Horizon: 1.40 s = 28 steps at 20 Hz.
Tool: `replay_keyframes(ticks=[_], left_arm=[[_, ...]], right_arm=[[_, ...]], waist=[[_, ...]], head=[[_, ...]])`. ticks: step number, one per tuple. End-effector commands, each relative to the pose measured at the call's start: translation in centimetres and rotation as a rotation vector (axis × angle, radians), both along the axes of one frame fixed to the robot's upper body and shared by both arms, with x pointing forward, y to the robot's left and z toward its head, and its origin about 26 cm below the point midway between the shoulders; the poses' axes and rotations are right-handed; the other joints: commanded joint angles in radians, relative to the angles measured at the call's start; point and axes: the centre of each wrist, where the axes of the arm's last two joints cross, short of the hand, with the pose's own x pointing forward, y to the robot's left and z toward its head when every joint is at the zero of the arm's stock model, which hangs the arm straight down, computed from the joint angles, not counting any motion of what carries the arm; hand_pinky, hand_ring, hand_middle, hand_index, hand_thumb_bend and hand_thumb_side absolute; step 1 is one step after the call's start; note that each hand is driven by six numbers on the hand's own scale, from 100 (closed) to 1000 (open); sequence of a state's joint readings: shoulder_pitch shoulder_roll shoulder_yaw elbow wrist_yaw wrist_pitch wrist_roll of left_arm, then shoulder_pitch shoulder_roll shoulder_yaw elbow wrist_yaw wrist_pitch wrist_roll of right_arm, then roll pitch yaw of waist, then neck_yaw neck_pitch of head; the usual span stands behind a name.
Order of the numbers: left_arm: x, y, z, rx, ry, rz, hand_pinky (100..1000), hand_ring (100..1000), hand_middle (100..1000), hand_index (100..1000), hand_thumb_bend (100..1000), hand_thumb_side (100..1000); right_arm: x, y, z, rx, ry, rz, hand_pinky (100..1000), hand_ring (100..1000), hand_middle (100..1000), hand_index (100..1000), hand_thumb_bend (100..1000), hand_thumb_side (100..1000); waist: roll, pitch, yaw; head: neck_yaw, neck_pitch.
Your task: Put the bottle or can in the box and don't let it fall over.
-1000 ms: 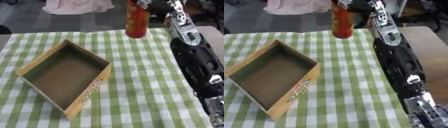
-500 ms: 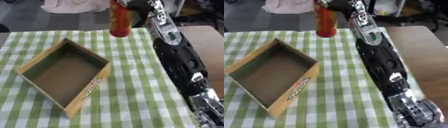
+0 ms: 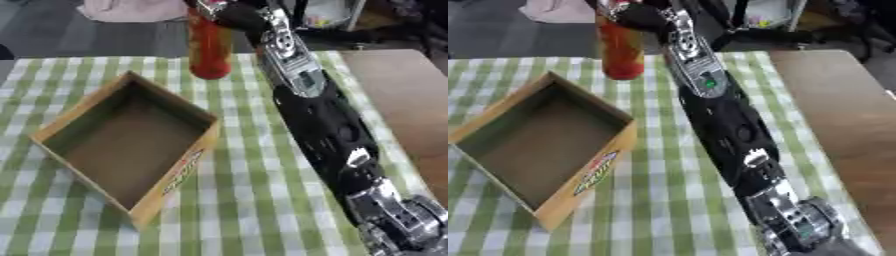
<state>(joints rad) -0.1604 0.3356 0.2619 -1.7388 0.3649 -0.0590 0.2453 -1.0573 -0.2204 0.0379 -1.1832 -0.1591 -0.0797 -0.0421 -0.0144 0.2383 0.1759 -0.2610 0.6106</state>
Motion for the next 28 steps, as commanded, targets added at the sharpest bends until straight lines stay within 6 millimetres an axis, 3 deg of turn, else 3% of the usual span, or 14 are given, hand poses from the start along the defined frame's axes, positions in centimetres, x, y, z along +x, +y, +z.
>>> replay_keyframes(ticks=[1, 7, 8, 9, 10, 13, 22, 24, 25, 26, 28], left_arm=[[0.1, 0.2, 1.2, 0.025, -0.026, -0.006, 1000, 608, 834, 742, 100, 668], [0.3, 0.1, 1.4, 0.021, -0.035, -0.009, 1000, 608, 834, 742, 100, 668], [0.3, 0.1, 1.4, 0.021, -0.036, -0.01, 1000, 607, 834, 742, 100, 713], [0.3, 0.1, 1.5, 0.021, -0.037, -0.008, 1000, 607, 835, 741, 100, 668], [0.3, 0.1, 1.5, 0.022, -0.039, -0.006, 1000, 607, 834, 741, 100, 668], [0.3, 0.2, 1.7, 0.017, -0.047, 0.005, 1000, 607, 834, 741, 100, 668], [0.4, 0.5, 2.1, -0.001, -0.066, 0.036, 1000, 608, 834, 739, 100, 669], [0.4, 0.5, 2.2, -0.006, -0.068, 0.044, 1000, 609, 833, 740, 100, 670], [0.4, 0.5, 2.2, -0.009, -0.068, 0.048, 1000, 610, 833, 740, 100, 672], [0.4, 0.6, 2.2, -0.012, -0.068, 0.052, 1000, 610, 834, 741, 100, 673], [0.4, 0.6, 2.2, -0.017, -0.069, 0.058, 1000, 612, 835, 743, 101, 676]], right_arm=[[-0.2, 0.6, 0.9, 0.008, -0.02, -0.001, 100, 401, 707, 237, 177, 100], [-0.3, 2.0, 0.5, 0.032, 0.015, 0.057, 178, 465, 784, 295, 130, 100], [-0.4, 2.2, 0.4, 0.042, 0.02, 0.068, 191, 474, 798, 304, 148, 100], [-0.4, 2.3, 0.3, 0.05, 0.027, 0.078, 200, 483, 811, 315, 221, 100], [-0.4, 2.4, 0.1, 0.057, 0.036, 0.085, 208, 492, 825, 324, 178, 100], [-0.3, 2.8, -0.7, 0.074, 0.062, 0.1, 246, 523, 866, 335, 239, 100], [0.2, 3.1, -2.5, 0.08, 0.113, 0.119, 288, 567, 923, 372, 259, 100], [0.4, 3.1, -3.1, 0.07, 0.127, 0.123, 379, 656, 1000, 442, 293, 100], [0.5, 3.1, -3.4, 0.065, 0.132, 0.128, 453, 747, 1000, 480, 330, 100], [0.5, 3.1, -3.6, 0.06, 0.135, 0.138, 479, 779, 1000, 501, 344, 100], [0.6, 3.2, -4.0, 0.045, 0.135, 0.164, 573, 914, 1000, 629, 450, 100]], waist=[[0.005, -0.019, 0.003], [0.006, -0.014, 0.013], [0.006, -0.013, 0.015], [0.007, -0.012, 0.017], [0.007, -0.01, 0.019], [0.007, -0.005, 0.028], [0.003, 0.004, 0.057], [0.002, 0.005, 0.058], [0.001, 0.006, 0.058], [0.0, 0.007, 0.057], [-0.001, 0.008, 0.057]], head=[[-0.006, 0.006], [-0.011, 0.003], [-0.012, 0.002], [-0.012, 0.001], [-0.013, -0.001], [-0.019, -0.006], [-0.039, -0.014], [-0.038, -0.015], [-0.038, -0.017], [-0.038, -0.018], [-0.039, -0.02]])
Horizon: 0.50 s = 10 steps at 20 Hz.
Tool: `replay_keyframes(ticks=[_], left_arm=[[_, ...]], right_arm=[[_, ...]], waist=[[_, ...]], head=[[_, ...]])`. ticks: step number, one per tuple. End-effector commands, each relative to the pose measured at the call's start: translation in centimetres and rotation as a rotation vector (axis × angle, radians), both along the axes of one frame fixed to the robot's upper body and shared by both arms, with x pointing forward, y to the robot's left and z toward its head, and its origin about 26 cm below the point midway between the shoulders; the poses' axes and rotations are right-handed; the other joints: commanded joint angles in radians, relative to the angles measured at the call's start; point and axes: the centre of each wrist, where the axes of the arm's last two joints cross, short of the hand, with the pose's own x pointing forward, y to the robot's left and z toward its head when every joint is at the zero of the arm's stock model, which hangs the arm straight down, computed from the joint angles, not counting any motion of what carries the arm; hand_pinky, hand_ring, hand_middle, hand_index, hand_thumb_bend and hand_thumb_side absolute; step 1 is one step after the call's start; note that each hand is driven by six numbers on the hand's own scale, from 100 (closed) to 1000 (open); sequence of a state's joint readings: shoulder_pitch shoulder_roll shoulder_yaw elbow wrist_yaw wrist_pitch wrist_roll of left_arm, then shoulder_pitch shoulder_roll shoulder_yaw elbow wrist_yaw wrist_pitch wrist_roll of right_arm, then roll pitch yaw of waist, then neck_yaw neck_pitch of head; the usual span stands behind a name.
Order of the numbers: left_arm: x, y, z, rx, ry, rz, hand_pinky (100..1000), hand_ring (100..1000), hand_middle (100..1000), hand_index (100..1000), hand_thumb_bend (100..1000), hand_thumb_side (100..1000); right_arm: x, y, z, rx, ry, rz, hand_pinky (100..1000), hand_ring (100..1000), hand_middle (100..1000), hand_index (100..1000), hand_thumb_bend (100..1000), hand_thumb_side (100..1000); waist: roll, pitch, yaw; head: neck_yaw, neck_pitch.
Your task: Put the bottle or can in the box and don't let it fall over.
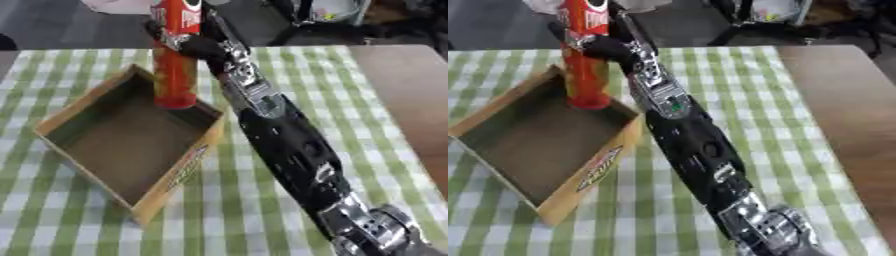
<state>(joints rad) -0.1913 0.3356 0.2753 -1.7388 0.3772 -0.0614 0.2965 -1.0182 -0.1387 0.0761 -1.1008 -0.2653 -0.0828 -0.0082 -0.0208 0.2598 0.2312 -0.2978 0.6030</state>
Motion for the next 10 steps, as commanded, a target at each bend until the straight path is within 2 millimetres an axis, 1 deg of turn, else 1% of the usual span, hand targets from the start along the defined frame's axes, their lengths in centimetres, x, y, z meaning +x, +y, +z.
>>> replay_keyframes(ticks=[1, 2, 3, 4, 5, 6, 7, 8, 10], left_arm=[[-0.08, 0.54, 1.24, 0.018, -0.031, 0.018, 1000, 613, 836, 744, 107, 679], [-0.08, 0.55, 1.25, 0.017, -0.032, 0.02, 1000, 614, 837, 745, 109, 680], [-0.09, 0.56, 1.25, 0.016, -0.032, 0.022, 1000, 614, 837, 746, 110, 680], [-0.09, 0.57, 1.24, 0.015, -0.031, 0.024, 1000, 614, 838, 746, 108, 680], [-0.1, 0.59, 1.22, 0.015, -0.03, 0.026, 1000, 614, 838, 746, 108, 681], [-0.11, 0.6, 1.2, 0.014, -0.029, 0.028, 1000, 614, 838, 746, 108, 681], [-0.11, 0.6, 1.18, 0.013, -0.028, 0.03, 1000, 613, 838, 746, 109, 682], [-0.12, 0.61, 1.16, 0.012, -0.027, 0.031, 1000, 613, 838, 746, 109, 682], [-0.14, 0.62, 1.12, 0.012, -0.026, 0.033, 1000, 613, 838, 746, 109, 682]], right_arm=[[0.04, 0.29, 0.68, -0.024, -0.04, 0.049, 650, 1000, 1000, 774, 580, 100], [0.06, 0.27, 0.56, -0.049, -0.05, 0.06, 696, 1000, 1000, 867, 547, 110], [0.11, 0.19, 0.42, -0.078, -0.058, 0.068, 747, 1000, 1000, 963, 499, 344], [0.14, 0.13, 0.29, -0.11, -0.065, 0.077, 783, 1000, 1000, 1000, 501, 465], [0.15, 0.12, 0.16, -0.143, -0.068, 0.085, 821, 1000, 1000, 1000, 511, 586], [0.16, 0.14, 0.05, -0.173, -0.072, 0.094, 829, 1000, 1000, 1000, 513, 605], [0.17, 0.12, -0.05, -0.199, -0.075, 0.102, 849, 1000, 1000, 1000, 526, 687], [0.2, 0.06, -0.14, -0.222, -0.078, 0.108, 852, 1000, 1000, 1000, 531, 711], [0.27, -0.18, -0.22, -0.256, -0.085, 0.116, 851, 1000, 1000, 1000, 533, 717]], waist=[[0.004, -0.013, 0.001], [0.004, -0.013, 0.0], [0.003, -0.012, -0.001], [0.003, -0.012, -0.002], [0.003, -0.012, -0.003], [0.003, -0.011, -0.005], [0.003, -0.011, -0.006], [0.004, -0.011, -0.007], [0.005, -0.01, -0.01]], head=[[-0.002, -0.012], [-0.001, -0.011], [0.001, -0.011], [0.002, -0.01], [0.003, -0.01], [0.003, -0.009], [0.004, -0.009], [0.004, -0.009], [0.003, -0.009]])
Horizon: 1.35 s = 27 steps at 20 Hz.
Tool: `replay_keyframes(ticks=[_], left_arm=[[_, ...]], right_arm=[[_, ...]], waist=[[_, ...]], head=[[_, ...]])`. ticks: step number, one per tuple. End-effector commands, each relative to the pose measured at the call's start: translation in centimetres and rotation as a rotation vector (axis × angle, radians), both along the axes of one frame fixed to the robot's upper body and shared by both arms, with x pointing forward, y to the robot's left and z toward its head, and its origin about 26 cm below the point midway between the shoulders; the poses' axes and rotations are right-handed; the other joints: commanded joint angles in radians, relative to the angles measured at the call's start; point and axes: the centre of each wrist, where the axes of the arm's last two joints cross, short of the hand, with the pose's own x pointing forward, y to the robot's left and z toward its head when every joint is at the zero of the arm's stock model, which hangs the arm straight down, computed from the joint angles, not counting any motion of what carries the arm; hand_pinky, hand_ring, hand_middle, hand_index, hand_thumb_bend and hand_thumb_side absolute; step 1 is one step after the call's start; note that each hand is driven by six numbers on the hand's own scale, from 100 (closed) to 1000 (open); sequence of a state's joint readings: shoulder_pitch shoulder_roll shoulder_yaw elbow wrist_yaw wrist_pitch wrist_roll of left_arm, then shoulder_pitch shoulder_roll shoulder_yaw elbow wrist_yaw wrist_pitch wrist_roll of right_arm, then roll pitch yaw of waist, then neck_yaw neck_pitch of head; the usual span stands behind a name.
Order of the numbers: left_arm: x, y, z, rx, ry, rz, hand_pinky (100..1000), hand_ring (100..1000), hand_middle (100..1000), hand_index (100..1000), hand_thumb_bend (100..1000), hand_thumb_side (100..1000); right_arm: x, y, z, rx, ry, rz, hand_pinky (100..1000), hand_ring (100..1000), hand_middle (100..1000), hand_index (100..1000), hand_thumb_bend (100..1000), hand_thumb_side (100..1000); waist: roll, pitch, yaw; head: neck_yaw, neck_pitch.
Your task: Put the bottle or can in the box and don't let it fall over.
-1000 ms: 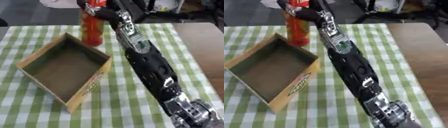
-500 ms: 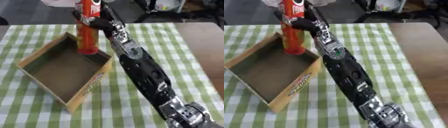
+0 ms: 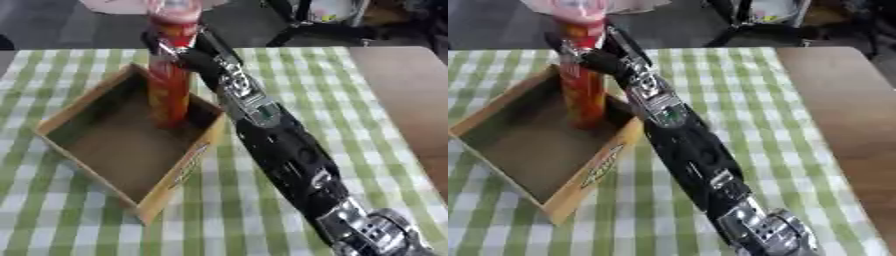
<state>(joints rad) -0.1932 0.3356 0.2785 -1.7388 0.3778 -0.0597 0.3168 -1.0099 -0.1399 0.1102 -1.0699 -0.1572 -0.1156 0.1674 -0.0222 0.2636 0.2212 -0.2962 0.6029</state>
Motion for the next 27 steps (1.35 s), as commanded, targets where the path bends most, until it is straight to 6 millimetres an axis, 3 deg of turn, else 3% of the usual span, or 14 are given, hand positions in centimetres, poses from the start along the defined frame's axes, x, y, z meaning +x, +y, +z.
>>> replay_keyframes(ticks=[1, 15, 19, 20, 21, 27], left_arm=[[-0.2, 0.6, 1.0, 0.023, -0.024, 0.014, 1000, 613, 838, 746, 108, 681], [-0.3, 0.8, 0.9, 0.034, -0.019, 0.02, 1000, 609, 837, 744, 105, 679], [-0.4, 0.9, 0.7, 0.036, -0.012, 0.027, 1000, 608, 837, 744, 103, 680], [-0.5, 1.0, 0.7, 0.037, -0.01, 0.03, 1000, 608, 837, 744, 113, 672], [-0.5, 1.0, 0.6, 0.038, -0.008, 0.032, 1000, 607, 837, 744, 103, 680], [-0.9, 1.4, 0.2, 0.047, 0.008, 0.052, 1000, 606, 837, 744, 100, 680]], right_arm=[[0.1, -0.7, 1.1, -0.06, -0.047, 0.011, 849, 1000, 1000, 1000, 532, 717], [-0.1, -2.2, 2.4, -0.073, -0.073, 0.034, 840, 1000, 1000, 1000, 508, 675], [-0.3, -3.0, 3.2, -0.051, -0.086, 0.022, 830, 1000, 1000, 1000, 481, 628], [-0.4, -3.2, 3.5, -0.044, -0.091, 0.018, 823, 1000, 1000, 1000, 475, 677], [-0.5, -3.5, 3.8, -0.036, -0.097, 0.012, 817, 1000, 1000, 1000, 456, 568], [-1.5, -6.4, 6.3, 0.024, -0.141, -0.051, 761, 1000, 1000, 1000, 431, 469]], waist=[[0.007, -0.014, -0.001], [0.013, -0.021, -0.025], [0.016, -0.022, -0.037], [0.017, -0.023, -0.04], [0.018, -0.024, -0.044], [0.028, -0.036, -0.077]], head=[[0.002, -0.009], [0.016, -0.008], [0.024, -0.007], [0.026, -0.006], [0.028, -0.006], [0.047, -0.002]])
